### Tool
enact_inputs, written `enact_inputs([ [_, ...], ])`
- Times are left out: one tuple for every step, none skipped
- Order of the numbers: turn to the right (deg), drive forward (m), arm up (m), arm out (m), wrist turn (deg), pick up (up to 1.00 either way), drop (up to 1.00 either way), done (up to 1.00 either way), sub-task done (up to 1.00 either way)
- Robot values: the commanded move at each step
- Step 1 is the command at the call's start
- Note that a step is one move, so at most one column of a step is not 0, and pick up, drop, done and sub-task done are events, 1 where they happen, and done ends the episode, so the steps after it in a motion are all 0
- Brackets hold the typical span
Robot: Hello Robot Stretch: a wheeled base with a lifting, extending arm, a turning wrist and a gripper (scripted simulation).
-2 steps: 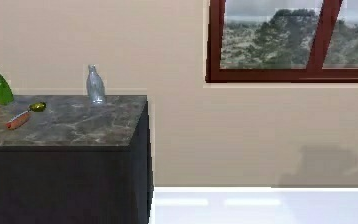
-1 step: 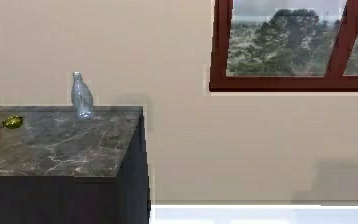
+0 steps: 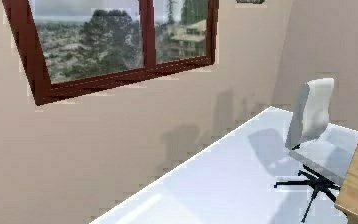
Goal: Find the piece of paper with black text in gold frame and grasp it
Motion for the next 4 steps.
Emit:
enact_inputs([
  [3.0,0.0,0.0,0.0,0.0,0.0,0.0,0.0,0.0],
  [0.0,0.6,0.0,0.0,0.0,0.0,0.0,0.0,0.0],
  [-12.0,0.0,0.0,0.0,0.0,0.0,0.0,0.0,0.0],
  [45.0,0.0,0.0,0.0,0.0,0.0,0.0,0.0,0.0],
])
